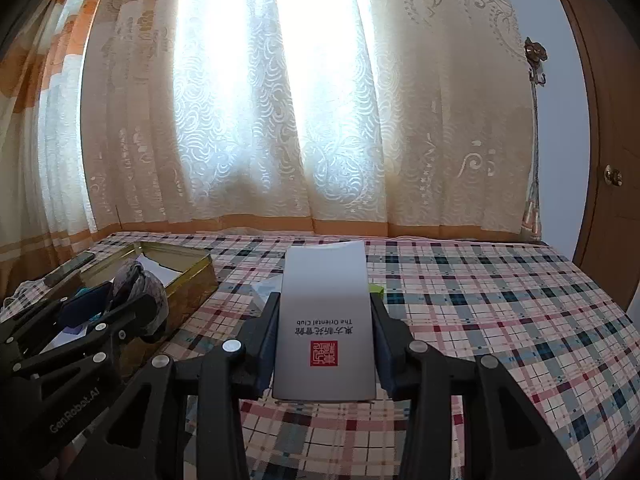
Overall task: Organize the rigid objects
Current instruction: 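Lift the cup and white box and carry both over the gold tray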
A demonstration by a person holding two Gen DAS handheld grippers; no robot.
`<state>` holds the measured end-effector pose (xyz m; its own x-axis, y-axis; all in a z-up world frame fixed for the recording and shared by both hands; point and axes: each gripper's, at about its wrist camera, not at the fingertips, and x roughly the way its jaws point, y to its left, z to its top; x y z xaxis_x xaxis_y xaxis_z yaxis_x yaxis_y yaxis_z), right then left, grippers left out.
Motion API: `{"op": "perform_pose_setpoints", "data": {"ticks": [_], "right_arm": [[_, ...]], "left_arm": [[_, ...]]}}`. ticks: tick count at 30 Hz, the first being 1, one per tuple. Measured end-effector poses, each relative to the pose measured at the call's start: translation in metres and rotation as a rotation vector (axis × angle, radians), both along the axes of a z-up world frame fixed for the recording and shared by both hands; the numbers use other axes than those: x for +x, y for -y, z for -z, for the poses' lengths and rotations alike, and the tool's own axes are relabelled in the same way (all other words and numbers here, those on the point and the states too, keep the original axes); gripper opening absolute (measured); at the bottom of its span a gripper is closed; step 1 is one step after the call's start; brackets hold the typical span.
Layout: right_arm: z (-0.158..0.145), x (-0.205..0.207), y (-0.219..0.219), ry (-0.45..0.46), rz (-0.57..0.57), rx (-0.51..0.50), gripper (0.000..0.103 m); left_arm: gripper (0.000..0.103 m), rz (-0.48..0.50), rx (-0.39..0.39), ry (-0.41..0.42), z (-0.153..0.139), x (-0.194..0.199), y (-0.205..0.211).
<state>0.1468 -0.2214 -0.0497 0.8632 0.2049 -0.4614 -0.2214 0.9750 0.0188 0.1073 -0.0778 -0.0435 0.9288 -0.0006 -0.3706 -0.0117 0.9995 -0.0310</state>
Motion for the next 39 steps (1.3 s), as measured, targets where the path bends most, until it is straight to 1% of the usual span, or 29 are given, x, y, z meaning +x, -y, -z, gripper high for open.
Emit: {"op": "perform_pose_setpoints", "data": {"ticks": [19, 39], "right_arm": [[-0.003, -0.016, -0.021, 0.031, -0.048, 0.004, 0.044], [-0.004, -0.023, -0.037, 0.036, -0.090, 0.014, 0.044]], "left_arm": [[0.045, -0.025, -0.013, 0.032, -0.002, -0.016, -0.015], [0.045, -0.054, -0.029, 0.051, -0.003, -0.027, -0.029]]}}
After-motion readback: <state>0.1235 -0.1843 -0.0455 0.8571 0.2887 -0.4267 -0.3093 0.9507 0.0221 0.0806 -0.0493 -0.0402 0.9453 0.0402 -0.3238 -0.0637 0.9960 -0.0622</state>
